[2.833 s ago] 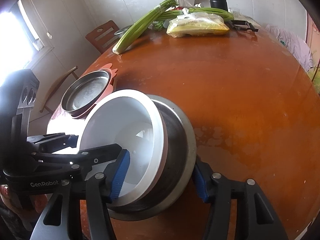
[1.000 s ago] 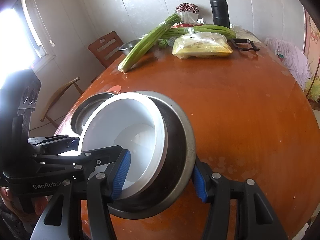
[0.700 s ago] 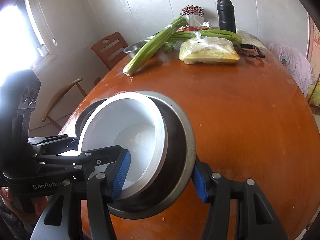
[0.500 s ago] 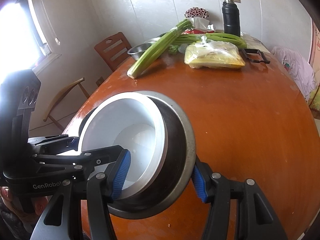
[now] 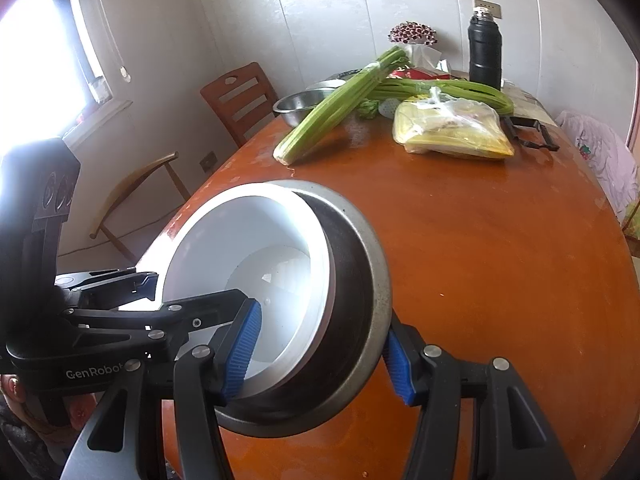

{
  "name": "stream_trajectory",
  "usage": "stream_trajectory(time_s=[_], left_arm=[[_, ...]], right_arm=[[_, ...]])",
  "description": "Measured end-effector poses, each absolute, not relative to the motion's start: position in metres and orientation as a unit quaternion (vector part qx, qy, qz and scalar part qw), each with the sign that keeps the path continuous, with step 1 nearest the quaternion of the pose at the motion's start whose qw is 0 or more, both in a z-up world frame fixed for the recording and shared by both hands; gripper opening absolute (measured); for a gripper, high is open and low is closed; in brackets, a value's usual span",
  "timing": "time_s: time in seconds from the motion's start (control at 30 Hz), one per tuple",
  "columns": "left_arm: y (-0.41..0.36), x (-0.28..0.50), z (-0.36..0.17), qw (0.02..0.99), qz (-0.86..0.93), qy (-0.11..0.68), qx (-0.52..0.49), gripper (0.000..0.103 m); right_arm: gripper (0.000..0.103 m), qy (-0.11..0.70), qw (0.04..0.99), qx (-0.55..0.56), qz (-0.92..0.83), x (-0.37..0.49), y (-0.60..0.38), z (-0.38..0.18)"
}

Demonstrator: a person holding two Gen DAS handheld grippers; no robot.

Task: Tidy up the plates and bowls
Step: 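Carry the steel bowl stack over the pan and orange bowl stack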

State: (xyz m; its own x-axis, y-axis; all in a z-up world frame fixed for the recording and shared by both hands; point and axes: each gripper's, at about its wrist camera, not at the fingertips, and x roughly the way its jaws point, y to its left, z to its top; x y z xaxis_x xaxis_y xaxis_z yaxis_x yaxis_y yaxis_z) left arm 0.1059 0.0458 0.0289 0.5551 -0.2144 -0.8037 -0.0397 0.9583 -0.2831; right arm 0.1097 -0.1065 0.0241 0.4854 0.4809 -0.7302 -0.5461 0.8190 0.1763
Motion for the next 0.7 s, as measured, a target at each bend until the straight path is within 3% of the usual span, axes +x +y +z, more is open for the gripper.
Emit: stream_trajectory(time_s=[0.7], left_arm=[[0.109,0.106,0.044,0.881,-0.012,0.448,-0.151,0.047]], right_arm=[[0.058,0.394,0.853,-0.072,0.334,0.125,-0.04,0.039]])
